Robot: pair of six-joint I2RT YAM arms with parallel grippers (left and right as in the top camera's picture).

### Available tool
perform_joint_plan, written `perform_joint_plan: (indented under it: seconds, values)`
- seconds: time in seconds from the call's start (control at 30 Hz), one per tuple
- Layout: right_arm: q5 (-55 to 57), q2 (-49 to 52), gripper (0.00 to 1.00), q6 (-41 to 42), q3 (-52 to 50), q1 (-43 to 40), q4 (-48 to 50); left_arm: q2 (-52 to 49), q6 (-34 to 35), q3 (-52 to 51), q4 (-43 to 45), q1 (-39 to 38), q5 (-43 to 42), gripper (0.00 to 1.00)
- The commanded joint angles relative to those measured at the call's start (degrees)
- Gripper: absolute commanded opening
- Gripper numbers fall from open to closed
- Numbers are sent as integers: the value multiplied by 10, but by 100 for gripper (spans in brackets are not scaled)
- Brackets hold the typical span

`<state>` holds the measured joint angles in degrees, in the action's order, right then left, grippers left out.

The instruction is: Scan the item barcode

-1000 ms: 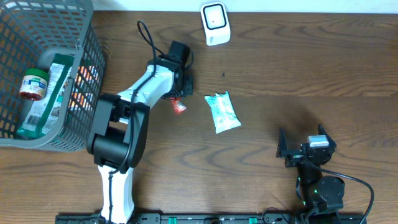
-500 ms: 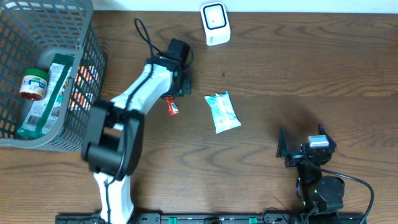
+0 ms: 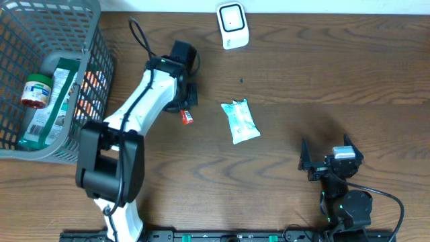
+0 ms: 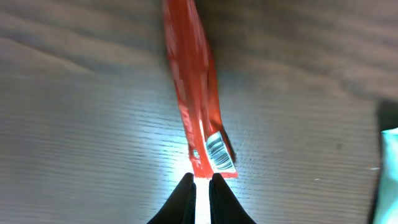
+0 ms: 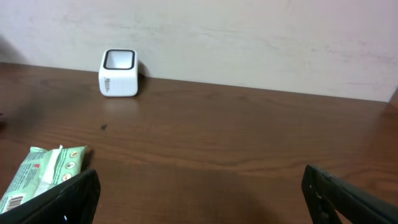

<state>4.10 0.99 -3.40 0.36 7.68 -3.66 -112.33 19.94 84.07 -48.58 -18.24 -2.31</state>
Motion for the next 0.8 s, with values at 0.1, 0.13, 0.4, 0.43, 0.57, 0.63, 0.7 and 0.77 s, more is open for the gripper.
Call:
perform_joint_plan:
  seconds: [0.1,0.13,0.4,0.43,0.57,0.63,0.7,0.77]
  values:
    - [3,-2,99,-1,0,2,-2,-48,8,-36,29,0,-43,11]
    - [3,-2,99,-1,0,2,-2,-53,8,-38,33,0,-41,11]
    - [3,-2,99,-1,0,2,-2,-84,8,-44,49,0,-30,8]
    - [3,-2,99,-1,0,2,-2,-84,8,-43,49,0,-31,7]
    - [3,-2,99,-1,0,2,-2,-57,8,-43,45,-1,-35,7]
    - [3,-2,99,-1,0,2,-2,-33,8,-42,48,0,-31,8]
    - [3,-2,99,-1,0,2,-2,-6,8,-42,57,1,-15,8]
    - [3,-2,99,-1,0,2,-2,12,8,-42,69,1,9,22]
